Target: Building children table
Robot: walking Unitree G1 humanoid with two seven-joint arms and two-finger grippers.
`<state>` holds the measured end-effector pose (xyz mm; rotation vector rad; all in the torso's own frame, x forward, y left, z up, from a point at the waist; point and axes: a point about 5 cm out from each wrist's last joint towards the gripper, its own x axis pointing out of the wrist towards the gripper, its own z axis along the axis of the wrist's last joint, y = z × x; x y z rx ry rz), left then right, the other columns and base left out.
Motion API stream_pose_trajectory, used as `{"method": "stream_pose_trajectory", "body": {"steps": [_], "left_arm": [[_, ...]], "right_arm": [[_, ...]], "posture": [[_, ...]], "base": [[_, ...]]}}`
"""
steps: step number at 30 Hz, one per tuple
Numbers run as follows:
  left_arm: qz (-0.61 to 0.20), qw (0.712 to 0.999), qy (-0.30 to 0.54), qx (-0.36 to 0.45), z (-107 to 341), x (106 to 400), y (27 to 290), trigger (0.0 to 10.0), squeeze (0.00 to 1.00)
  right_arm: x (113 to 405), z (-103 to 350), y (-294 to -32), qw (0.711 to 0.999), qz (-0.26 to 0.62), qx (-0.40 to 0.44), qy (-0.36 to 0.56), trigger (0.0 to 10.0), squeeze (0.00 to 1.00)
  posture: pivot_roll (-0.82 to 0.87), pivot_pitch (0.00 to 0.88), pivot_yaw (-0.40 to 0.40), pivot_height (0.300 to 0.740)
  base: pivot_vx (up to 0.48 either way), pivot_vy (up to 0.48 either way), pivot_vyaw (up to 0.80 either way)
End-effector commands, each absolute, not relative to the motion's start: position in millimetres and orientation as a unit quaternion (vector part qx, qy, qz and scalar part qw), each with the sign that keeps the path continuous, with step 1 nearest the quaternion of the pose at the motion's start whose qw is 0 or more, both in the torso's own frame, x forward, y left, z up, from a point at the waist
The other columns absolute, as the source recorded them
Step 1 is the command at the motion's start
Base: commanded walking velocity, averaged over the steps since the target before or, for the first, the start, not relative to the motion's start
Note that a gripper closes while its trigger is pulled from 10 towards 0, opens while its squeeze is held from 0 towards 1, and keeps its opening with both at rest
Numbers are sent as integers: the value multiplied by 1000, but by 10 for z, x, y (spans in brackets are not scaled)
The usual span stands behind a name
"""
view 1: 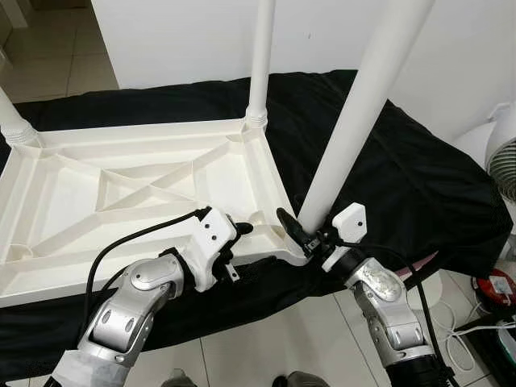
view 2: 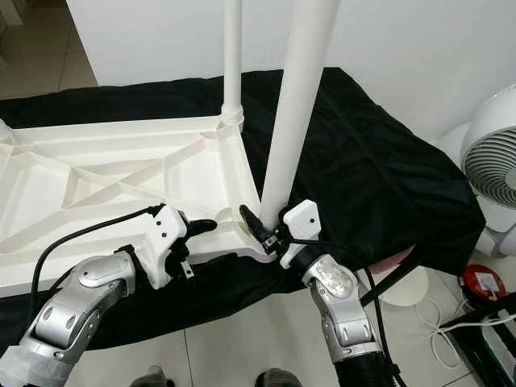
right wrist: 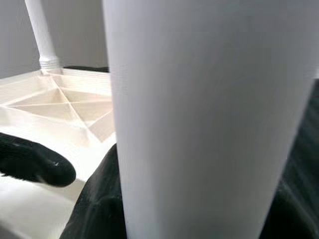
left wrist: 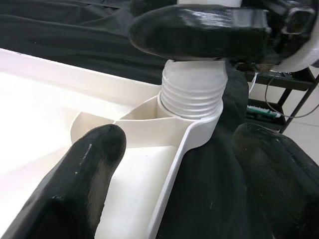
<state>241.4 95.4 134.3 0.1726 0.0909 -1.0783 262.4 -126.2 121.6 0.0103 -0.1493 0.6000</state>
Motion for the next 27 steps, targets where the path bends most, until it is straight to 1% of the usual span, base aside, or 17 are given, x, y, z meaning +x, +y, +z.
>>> {"method": "stream_pose_trajectory", "body": {"steps": [1, 9, 17, 19, 21, 24, 25, 26, 27], "left_arm": [[-504, 858, 45, 86, 1350, 2411, 960, 10000, 0], [-503, 859, 43, 86, 1364, 2418, 967, 10000, 0], [-498, 862, 42, 86, 1374, 2420, 965, 10000, 0], [-497, 862, 42, 85, 1376, 2424, 963, 10000, 0], [-497, 862, 41, 85, 1377, 2426, 961, 10000, 0], [-498, 862, 39, 84, 1383, 2431, 948, 10000, 0], [-498, 862, 39, 84, 1383, 2431, 948, 10000, 0], [-499, 862, 39, 84, 1384, 2434, 944, 10000, 0], [-499, 862, 39, 84, 1384, 2434, 944, 10000, 0]], "right_arm": [[2573, 822, -1344, 962, 269, 34, 35, 10000, 0], [2659, 826, -1395, 967, 245, 43, 45, 10000, 0], [2679, 829, -1399, 971, 229, 42, 42, 10000, 0], [2721, 818, -1440, 979, 198, 33, 44, 10000, 0], [2738, 814, -1456, 981, 186, 29, 43, 10000, 0], [2831, 824, -1544, 993, 112, 18, 38, 10000, 0], [2831, 824, -1544, 993, 112, 18, 38, 10000, 0], [2866, 834, -1589, 996, 75, 18, 34, 10000, 0], [2866, 834, -1589, 996, 75, 18, 34, 10000, 0]], "posture": [[66, 46, -18, 740], [68, 45, -20, 740], [68, 44, -22, 740], [67, 41, -23, 740], [67, 41, -23, 740], [66, 35, -27, 740], [66, 35, -27, 740], [65, 32, -28, 740], [65, 32, -28, 740]], "base": [[0, 0, 0], [0, 0, 0], [0, 0, 0], [0, 0, 0], [0, 0, 0], [0, 0, 0], [0, 0, 0], [0, 0, 0], [0, 0, 0]]}}
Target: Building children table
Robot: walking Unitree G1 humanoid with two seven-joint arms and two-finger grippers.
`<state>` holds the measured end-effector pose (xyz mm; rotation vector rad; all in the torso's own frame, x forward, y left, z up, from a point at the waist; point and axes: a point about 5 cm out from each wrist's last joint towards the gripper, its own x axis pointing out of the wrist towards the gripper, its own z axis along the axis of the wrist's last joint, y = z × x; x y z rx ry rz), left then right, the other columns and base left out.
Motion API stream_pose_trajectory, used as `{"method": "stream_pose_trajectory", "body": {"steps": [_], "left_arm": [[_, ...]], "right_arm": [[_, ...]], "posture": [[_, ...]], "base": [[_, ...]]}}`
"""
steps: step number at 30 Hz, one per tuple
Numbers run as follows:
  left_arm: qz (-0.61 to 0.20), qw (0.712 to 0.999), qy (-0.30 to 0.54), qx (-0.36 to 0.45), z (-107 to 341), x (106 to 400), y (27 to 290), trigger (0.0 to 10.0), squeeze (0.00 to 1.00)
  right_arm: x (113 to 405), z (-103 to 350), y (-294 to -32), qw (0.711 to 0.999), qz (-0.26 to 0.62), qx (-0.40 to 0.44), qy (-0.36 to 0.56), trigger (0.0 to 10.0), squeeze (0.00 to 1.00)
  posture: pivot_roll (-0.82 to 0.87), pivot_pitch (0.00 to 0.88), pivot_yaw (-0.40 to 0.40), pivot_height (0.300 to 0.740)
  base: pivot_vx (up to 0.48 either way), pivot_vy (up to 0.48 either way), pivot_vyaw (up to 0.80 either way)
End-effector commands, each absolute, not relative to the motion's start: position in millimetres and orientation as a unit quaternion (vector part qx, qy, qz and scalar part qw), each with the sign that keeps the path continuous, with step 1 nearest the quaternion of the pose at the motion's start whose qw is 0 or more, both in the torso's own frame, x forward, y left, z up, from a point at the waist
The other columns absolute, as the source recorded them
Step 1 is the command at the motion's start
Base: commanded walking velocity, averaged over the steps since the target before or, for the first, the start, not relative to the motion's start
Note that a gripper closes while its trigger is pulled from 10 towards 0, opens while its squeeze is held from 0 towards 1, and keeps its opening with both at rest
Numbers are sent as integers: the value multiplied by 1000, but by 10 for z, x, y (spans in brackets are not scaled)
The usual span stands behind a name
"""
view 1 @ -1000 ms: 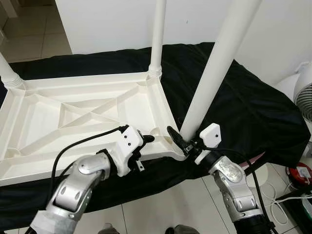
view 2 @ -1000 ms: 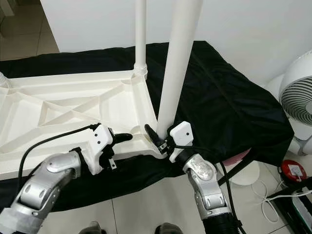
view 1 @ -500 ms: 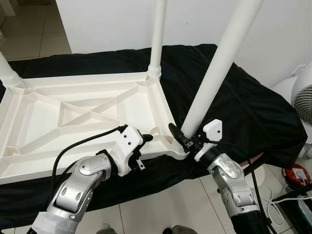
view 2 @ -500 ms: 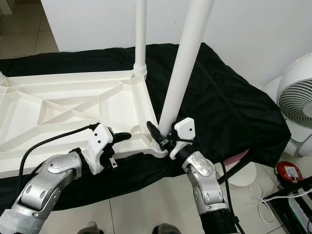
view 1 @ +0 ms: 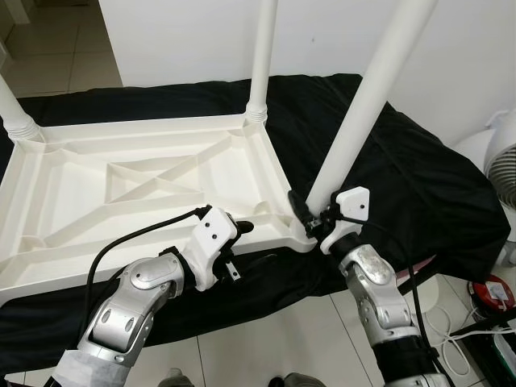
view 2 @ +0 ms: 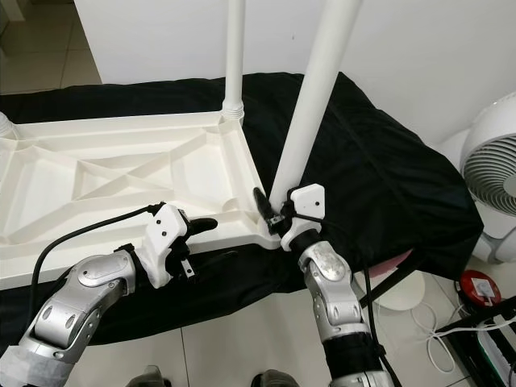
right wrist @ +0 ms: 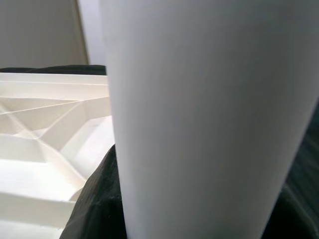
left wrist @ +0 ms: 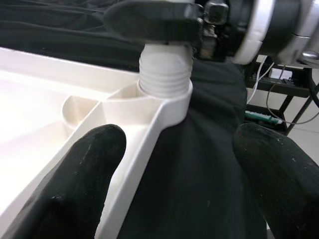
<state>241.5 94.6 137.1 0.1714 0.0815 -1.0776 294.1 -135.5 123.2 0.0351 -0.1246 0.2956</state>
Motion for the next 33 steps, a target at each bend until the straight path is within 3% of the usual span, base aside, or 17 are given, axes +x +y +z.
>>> {"method": "stream_pose_trajectory", "body": {"steps": [1, 9, 17, 18, 29, 30, 33], "left_arm": [[-499, 862, 38, 84, 1384, 2436, 941, 10000, 0], [-499, 862, 36, 82, 1381, 2446, 923, 10000, 0], [-500, 862, 35, 82, 1381, 2454, 912, 10000, 0], [-501, 861, 34, 81, 1382, 2457, 905, 10000, 0], [-503, 860, 31, 81, 1386, 2468, 879, 10000, 0], [-502, 860, 30, 83, 1394, 2480, 889, 10000, 0], [-501, 861, 29, 85, 1404, 2494, 899, 10000, 0]], "right_arm": [[2894, 832, -1635, 998, 38, 26, 36, 10000, 0], [2921, 777, -1823, 990, -129, 23, 49, 10000, 0], [2944, 789, -1746, 993, -109, 31, 41, 10000, 0], [2954, 837, -1730, 995, -94, 34, 23, 10000, 1000], [2964, 1065, -1812, 996, -49, 37, -57, 10000, 1000], [2968, 1086, -1829, 997, -30, 33, -60, 10000, 0], [2965, 1107, -1844, 997, -11, 26, -66, 10000, 0]], "posture": [[65, 32, -29, 740], [64, 17, -36, 740], [60, 10, -37, 740], [58, 7, -38, 740], [55, 4, -44, 740], [54, 4, -44, 740], [53, 5, -44, 740]], "base": [[0, 0, 0], [0, 0, 0], [0, 0, 0], [0, 0, 0], [0, 0, 0], [0, 0, 0], [0, 0, 0]]}}
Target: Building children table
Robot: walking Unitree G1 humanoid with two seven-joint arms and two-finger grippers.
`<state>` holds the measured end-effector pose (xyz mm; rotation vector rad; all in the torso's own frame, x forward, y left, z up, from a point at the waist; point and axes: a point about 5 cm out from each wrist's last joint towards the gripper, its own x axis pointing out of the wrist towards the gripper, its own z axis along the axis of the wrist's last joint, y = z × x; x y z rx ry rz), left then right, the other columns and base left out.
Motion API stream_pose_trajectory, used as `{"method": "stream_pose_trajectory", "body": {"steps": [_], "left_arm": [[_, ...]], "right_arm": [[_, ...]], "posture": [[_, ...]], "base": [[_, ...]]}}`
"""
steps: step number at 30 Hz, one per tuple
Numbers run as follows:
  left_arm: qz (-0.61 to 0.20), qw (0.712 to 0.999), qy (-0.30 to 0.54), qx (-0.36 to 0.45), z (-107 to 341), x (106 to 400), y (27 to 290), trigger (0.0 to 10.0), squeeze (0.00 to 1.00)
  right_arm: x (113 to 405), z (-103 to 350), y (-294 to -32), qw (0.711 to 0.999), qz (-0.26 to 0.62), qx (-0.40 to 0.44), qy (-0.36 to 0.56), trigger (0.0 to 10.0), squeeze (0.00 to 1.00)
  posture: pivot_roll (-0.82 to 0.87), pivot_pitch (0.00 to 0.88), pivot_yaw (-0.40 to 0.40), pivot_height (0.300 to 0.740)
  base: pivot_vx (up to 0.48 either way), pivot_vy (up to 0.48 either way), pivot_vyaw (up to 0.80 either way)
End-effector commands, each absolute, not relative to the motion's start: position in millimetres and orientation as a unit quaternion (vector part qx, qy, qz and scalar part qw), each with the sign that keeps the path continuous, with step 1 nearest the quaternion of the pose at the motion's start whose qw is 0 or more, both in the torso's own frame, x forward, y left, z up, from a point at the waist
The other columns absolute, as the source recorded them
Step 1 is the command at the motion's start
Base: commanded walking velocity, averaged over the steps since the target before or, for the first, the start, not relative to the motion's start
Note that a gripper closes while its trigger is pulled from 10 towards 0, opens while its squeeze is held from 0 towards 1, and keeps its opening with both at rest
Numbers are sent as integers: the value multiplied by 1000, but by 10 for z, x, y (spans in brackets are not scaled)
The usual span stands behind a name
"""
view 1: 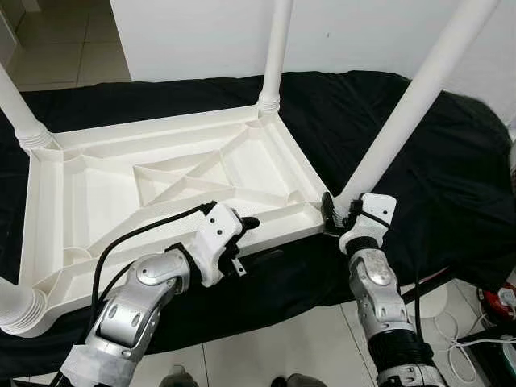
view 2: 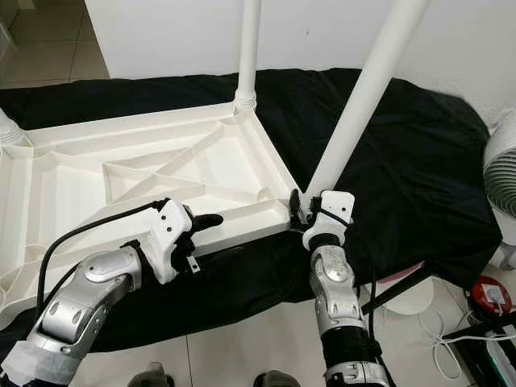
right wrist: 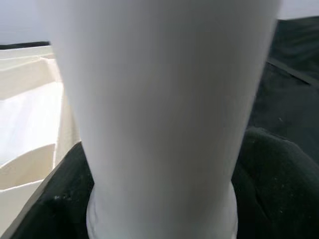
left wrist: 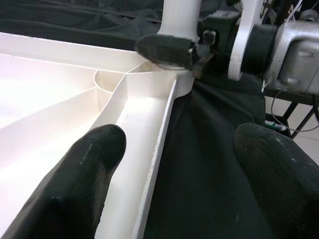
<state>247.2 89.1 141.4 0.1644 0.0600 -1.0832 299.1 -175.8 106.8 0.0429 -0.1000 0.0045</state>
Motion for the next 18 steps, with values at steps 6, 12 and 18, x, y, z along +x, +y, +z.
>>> {"method": "stream_pose_trajectory", "body": {"steps": [6, 12, 18], "left_arm": [[-500, 861, 23, 89, 1438, 2533, 900, 10000, 0], [-501, 861, 16, 82, 1474, 2577, 824, 10000, 0], [-511, 856, 9, 83, 1523, 2616, 736, 10000, 0]], "right_arm": [[2958, 1137, -1889, 996, 46, 6, -71, 10000, 0], [2985, 1219, -1965, 989, 129, -29, -73, 10000, 0], [3060, 1312, -2022, 978, 190, -51, -70, 10000, 0]], "posture": [[47, 5, -41, 740], [40, 7, -41, 740], [38, 5, -39, 740]], "base": [[0, 0, 0], [0, 0, 0], [0, 0, 0]]}}
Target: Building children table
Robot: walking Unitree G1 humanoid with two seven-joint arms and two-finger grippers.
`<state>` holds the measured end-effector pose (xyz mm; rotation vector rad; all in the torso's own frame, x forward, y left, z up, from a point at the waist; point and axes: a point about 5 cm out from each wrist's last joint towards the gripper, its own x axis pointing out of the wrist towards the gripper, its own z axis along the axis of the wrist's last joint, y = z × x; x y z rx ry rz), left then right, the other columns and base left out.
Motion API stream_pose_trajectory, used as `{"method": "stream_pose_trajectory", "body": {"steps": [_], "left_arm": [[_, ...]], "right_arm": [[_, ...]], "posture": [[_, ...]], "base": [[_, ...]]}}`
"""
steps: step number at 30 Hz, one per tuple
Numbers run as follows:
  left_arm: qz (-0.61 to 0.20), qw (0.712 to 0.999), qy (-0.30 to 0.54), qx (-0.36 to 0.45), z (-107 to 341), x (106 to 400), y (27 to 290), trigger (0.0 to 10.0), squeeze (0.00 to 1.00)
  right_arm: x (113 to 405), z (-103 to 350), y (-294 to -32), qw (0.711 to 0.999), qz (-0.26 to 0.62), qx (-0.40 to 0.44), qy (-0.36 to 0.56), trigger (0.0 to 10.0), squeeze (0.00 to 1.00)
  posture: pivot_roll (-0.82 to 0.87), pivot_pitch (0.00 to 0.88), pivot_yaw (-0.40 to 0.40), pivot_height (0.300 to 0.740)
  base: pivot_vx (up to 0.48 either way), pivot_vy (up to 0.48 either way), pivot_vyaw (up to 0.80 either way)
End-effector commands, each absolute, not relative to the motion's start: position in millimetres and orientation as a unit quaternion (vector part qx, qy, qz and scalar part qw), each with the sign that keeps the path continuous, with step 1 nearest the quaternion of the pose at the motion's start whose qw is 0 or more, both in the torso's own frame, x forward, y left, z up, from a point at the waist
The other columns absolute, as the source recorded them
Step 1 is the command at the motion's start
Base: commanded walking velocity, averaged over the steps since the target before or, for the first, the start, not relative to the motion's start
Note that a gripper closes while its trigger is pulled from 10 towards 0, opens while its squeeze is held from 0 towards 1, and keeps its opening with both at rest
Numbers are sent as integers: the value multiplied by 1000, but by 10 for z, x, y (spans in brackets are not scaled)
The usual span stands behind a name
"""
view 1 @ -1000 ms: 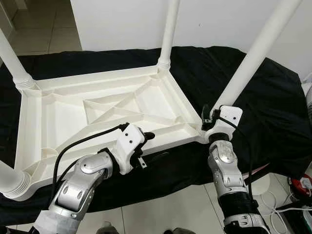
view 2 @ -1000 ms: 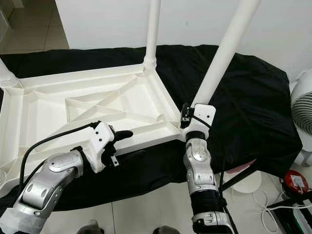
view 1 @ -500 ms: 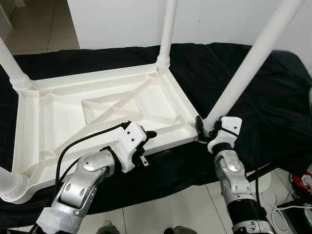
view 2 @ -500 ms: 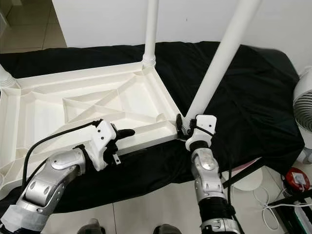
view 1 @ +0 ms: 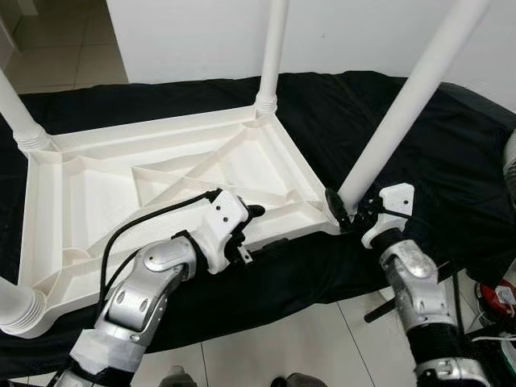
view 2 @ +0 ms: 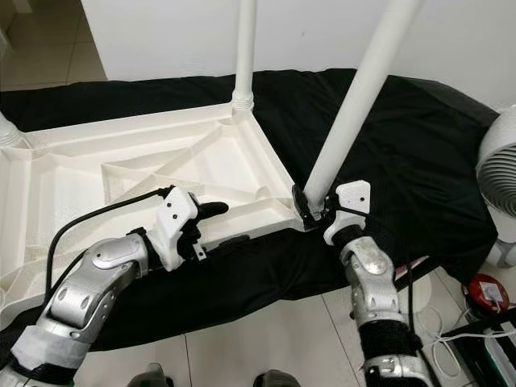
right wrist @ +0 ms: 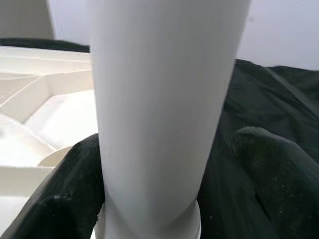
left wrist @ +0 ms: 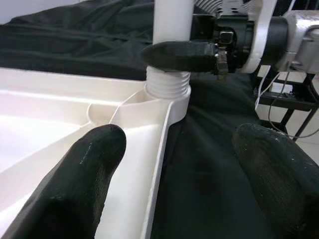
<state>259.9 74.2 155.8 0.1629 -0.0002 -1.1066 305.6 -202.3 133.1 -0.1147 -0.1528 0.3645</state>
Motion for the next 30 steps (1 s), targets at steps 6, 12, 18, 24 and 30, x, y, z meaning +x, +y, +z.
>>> {"method": "stream_pose_trajectory", "body": {"steps": [6, 12, 18, 24, 30], "left_arm": [[-529, 844, 0, 87, 1574, 2622, 587, 10000, 0], [-535, 841, -5, 84, 1595, 2619, 525, 10000, 0], [-554, 830, -6, 66, 1624, 2586, 343, 10000, 0], [-555, 830, 0, 56, 1609, 2587, 293, 10000, 0], [-557, 829, 1, 42, 1603, 2593, 262, 10000, 0]], "right_arm": [[3133, 1324, -2013, 967, 240, -70, -54, 10000, 0], [3158, 1319, -2011, 962, 257, -72, -48, 8039, 0], [3211, 1231, -1971, 956, 283, -70, -17, 0, 0], [3198, 1126, -1981, 956, 285, -64, 9, 0, 0], [3179, 1066, -1987, 963, 264, -55, 17, 10000, 0]], "posture": [[41, 1, -38, 740], [42, 0, -34, 740], [42, 0, -32, 740], [42, 0, -37, 740], [30, 2, -43, 740]], "base": [[0, 0, 0], [0, 0, 0], [0, 0, 0], [0, 0, 0], [0, 0, 0]]}}
